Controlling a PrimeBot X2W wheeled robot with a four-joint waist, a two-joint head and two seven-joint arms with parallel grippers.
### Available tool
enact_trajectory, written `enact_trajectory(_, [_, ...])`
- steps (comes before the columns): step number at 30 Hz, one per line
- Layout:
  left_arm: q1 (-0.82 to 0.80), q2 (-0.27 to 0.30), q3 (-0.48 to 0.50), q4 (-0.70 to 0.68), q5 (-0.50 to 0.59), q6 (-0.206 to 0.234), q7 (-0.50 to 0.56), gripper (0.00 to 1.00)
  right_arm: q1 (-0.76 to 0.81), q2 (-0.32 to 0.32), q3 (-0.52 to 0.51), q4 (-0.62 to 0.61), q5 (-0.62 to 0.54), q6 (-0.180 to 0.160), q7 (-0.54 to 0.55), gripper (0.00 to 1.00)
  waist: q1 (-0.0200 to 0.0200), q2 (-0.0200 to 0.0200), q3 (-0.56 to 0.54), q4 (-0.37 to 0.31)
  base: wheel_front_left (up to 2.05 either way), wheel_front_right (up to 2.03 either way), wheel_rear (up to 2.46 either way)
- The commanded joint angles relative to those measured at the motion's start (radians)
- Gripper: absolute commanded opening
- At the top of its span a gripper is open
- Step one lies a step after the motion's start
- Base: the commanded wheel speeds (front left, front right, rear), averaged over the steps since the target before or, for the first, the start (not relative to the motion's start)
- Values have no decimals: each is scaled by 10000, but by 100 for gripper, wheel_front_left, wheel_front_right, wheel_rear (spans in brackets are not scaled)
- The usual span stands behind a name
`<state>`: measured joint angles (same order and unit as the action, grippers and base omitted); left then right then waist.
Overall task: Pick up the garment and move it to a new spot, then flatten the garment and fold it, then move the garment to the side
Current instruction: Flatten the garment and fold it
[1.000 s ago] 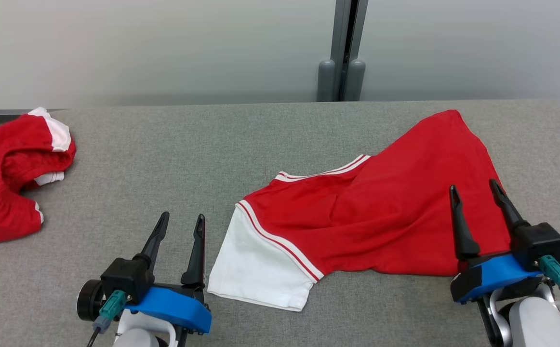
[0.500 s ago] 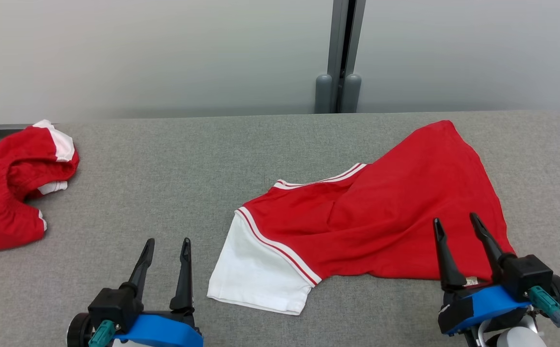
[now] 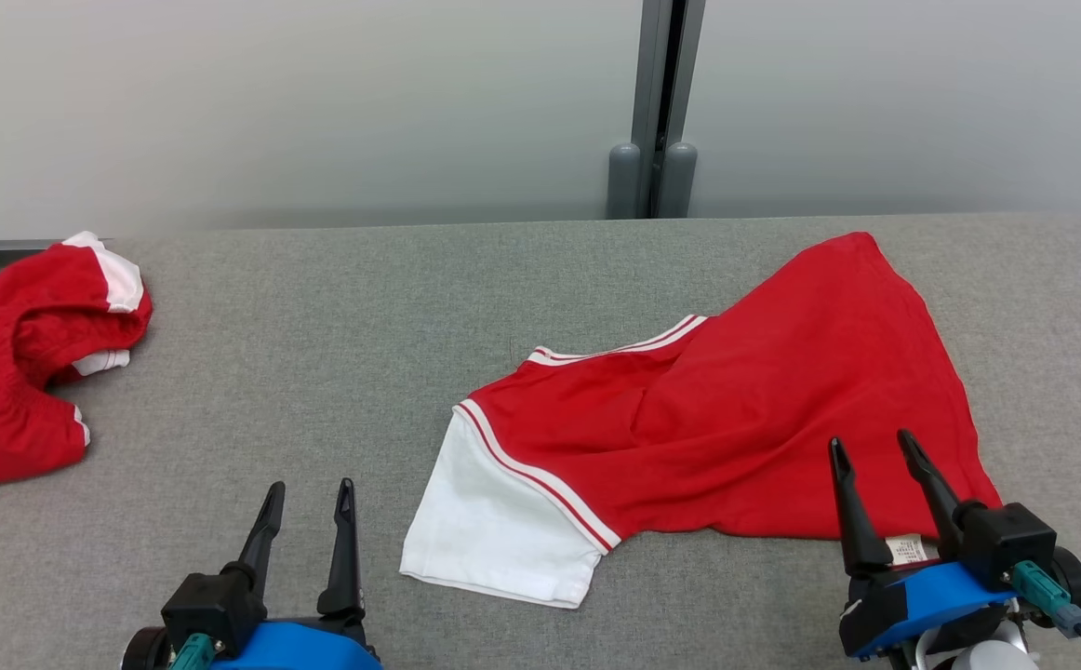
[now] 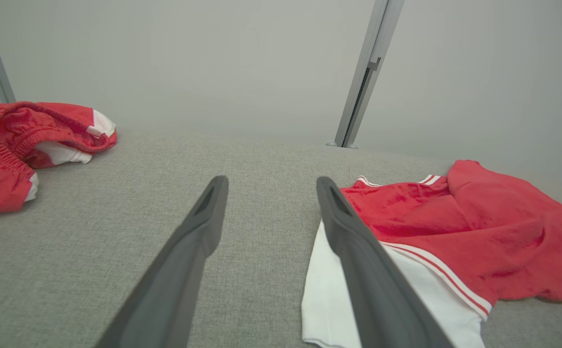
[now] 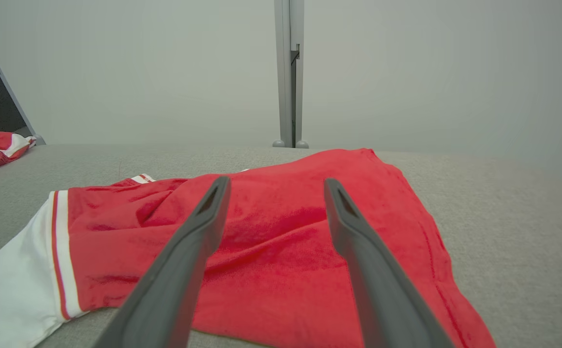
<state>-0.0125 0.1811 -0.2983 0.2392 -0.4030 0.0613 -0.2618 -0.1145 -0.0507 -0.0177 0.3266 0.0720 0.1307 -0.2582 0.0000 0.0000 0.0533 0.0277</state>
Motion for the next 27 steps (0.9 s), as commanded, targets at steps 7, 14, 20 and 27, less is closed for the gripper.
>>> enact_trajectory(7, [-33, -13, 12, 178, -2, -85, -45, 100, -56, 4, 67, 145, 60, 1, -68, 100, 0, 0, 23, -4, 0, 0, 0])
enact_trajectory(14, [-210, -40, -179, 503, -39, -63, 371, 100, -156, 4, 74, 141, -2, 1, -78, 100, 0, 0, 214, -137, 0, 0, 0])
enact_trajectory(20, [-385, -100, -560, 994, -23, -57, 1379, 100, -288, 3, -45, 129, -87, 1, -75, 100, 0, 0, 424, -346, 0, 0, 0])
enact_trajectory(27, [-423, -190, -771, 1416, -286, -74, 2258, 100, -352, 1, -344, 73, -153, 1, -76, 100, 0, 0, 705, -708, 0, 0, 0])
